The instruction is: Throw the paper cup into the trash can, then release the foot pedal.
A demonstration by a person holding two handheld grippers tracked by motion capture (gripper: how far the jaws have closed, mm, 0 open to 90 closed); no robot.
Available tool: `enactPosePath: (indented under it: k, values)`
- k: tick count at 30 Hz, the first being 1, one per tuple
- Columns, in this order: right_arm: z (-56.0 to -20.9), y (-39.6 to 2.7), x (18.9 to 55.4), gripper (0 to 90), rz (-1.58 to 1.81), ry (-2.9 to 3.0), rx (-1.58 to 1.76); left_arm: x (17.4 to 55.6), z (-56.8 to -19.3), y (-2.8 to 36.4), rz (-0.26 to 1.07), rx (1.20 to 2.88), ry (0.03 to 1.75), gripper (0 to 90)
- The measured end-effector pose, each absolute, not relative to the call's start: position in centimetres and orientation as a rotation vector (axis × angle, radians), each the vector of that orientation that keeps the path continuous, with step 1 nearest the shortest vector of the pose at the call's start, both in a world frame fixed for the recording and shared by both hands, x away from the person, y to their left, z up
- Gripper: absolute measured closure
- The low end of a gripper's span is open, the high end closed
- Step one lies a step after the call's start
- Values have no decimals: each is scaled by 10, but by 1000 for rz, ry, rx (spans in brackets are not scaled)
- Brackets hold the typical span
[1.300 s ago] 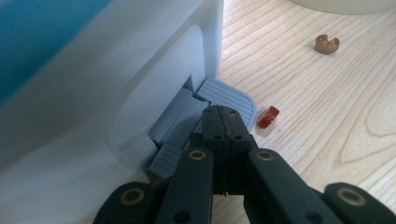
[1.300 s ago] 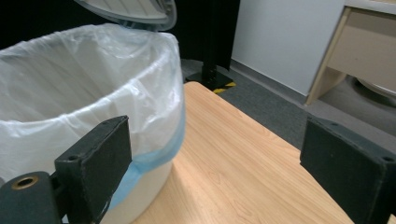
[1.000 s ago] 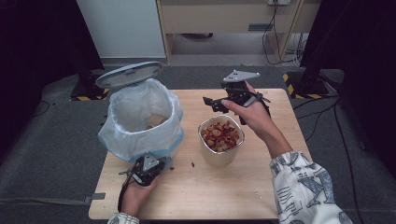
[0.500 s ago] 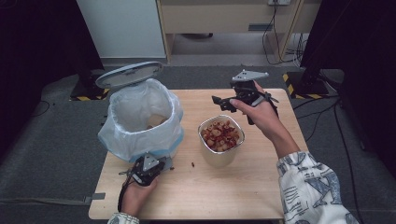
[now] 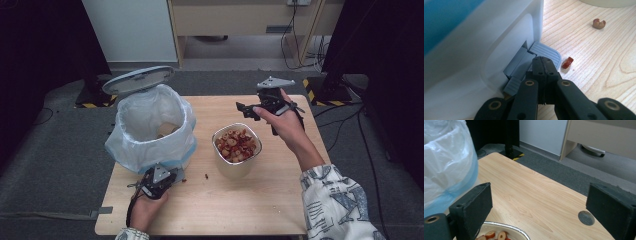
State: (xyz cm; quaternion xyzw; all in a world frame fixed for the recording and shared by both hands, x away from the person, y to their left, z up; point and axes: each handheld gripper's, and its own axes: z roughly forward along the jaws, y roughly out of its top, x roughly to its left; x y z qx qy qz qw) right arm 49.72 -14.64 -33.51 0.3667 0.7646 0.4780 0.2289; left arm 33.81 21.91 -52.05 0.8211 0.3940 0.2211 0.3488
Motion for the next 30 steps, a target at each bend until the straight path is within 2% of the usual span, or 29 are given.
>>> enactPosePath:
  k: [30]
  values:
    - [-347,-194,495,59,1286,2015,1141,337,-520,219,577,2133,1020,891]
